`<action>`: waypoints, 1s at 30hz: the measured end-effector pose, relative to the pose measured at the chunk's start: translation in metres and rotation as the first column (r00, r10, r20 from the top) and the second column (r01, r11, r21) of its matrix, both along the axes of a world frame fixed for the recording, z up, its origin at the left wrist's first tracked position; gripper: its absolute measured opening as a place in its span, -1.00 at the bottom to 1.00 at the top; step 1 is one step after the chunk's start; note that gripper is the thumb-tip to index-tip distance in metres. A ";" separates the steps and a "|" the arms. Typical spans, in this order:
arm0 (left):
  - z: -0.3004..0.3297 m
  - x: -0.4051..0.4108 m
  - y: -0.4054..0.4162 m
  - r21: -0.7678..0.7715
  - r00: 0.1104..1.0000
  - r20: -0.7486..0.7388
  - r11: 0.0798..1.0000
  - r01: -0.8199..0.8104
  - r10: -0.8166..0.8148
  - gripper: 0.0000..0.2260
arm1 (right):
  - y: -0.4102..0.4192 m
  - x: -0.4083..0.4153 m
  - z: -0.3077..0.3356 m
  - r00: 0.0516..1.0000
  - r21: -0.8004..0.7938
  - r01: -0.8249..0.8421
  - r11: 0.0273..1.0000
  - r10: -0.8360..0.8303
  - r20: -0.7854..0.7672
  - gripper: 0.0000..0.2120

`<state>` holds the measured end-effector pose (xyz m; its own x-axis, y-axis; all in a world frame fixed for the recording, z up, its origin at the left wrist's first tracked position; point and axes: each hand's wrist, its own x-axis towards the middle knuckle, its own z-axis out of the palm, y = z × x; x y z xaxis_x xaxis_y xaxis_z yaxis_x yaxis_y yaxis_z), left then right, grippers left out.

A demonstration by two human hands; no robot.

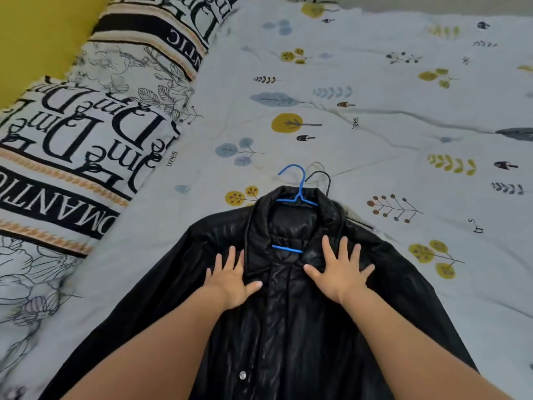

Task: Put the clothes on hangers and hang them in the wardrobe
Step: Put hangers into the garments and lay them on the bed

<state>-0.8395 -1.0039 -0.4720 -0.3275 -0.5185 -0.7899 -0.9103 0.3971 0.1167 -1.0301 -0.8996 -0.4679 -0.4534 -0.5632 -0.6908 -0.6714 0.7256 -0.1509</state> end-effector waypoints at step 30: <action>0.353 0.268 0.179 -0.168 0.966 -0.207 0.978 0.121 -0.155 -0.57 | 0.217 0.195 0.335 0.901 0.066 -0.428 0.902 0.431 -0.046 -0.61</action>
